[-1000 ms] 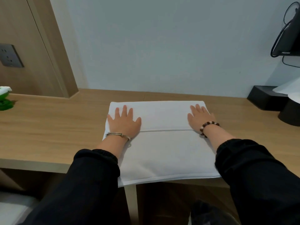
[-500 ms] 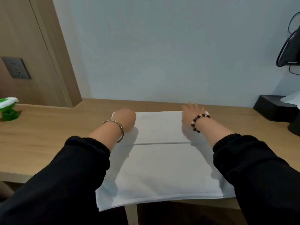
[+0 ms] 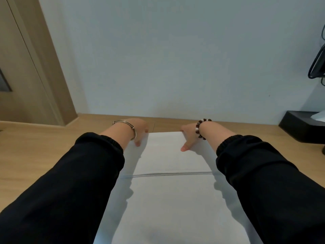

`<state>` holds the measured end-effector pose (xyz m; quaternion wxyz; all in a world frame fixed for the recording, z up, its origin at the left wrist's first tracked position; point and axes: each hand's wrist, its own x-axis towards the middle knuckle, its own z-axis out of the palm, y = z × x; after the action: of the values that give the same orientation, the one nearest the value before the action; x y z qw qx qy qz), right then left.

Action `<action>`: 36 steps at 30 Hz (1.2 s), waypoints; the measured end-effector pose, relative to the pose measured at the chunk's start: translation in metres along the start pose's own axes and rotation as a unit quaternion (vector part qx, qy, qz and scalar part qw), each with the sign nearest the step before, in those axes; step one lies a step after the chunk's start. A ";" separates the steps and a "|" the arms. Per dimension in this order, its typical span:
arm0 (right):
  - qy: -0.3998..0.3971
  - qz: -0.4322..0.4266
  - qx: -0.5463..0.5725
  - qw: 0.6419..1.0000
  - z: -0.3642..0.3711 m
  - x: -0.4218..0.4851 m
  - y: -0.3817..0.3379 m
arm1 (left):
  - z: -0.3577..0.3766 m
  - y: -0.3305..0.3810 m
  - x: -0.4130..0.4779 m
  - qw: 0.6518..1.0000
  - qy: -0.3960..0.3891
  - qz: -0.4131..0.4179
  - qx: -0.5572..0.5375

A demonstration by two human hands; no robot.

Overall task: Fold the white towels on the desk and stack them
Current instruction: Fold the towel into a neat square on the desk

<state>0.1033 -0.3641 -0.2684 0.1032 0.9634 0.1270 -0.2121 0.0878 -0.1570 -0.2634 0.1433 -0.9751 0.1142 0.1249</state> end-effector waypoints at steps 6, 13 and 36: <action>0.016 0.019 -0.001 1.000 -0.002 0.004 0.003 | 0.006 -0.014 0.013 0.998 -0.022 0.012 -0.060; 0.166 0.040 0.024 0.985 -0.007 -0.010 0.015 | 0.013 -0.024 0.007 0.987 0.145 -0.010 -0.071; 0.405 -0.068 0.014 0.912 0.113 -0.125 0.010 | 0.082 0.036 -0.147 0.922 0.365 0.129 0.004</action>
<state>-0.0466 -0.4272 -0.3131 0.0148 0.9570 0.2201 0.1884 -0.0776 -0.1381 -0.3074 0.0787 -0.9292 0.2844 -0.2227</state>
